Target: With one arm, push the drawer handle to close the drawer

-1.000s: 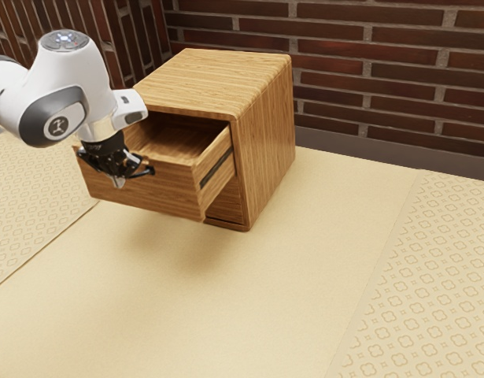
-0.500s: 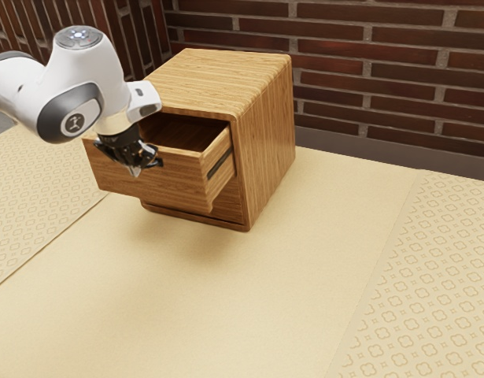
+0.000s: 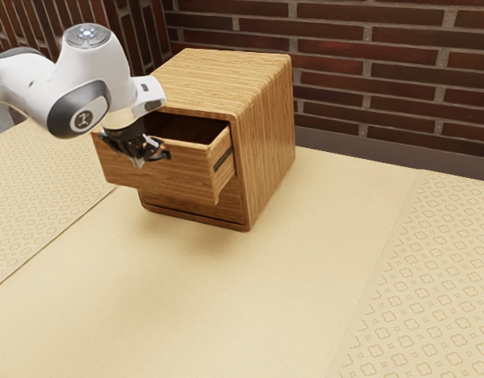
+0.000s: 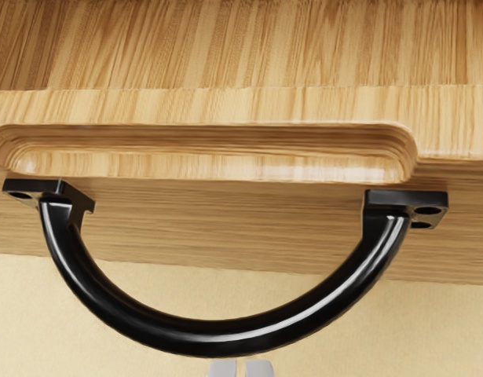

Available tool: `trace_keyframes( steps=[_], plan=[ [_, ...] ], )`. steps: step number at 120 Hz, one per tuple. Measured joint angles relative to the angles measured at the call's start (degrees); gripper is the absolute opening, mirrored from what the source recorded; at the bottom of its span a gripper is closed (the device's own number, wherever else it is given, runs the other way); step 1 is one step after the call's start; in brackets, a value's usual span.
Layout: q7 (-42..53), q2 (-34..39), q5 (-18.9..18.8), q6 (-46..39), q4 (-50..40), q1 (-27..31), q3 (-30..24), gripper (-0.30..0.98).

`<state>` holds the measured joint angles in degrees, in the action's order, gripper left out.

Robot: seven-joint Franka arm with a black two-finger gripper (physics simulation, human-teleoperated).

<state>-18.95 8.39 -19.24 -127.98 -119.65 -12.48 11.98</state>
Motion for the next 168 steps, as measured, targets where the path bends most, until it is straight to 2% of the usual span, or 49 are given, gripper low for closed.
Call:
trace_keyframes(
  steps=[110, 168],
  plan=[
    [1.6, -9.04, -0.4, -4.91, 8.44, 0.28, 0.06, -0.1],
    [2.23, -12.43, -2.09, -5.43, 11.73, 1.45, -0.06, -0.1]
  ],
)
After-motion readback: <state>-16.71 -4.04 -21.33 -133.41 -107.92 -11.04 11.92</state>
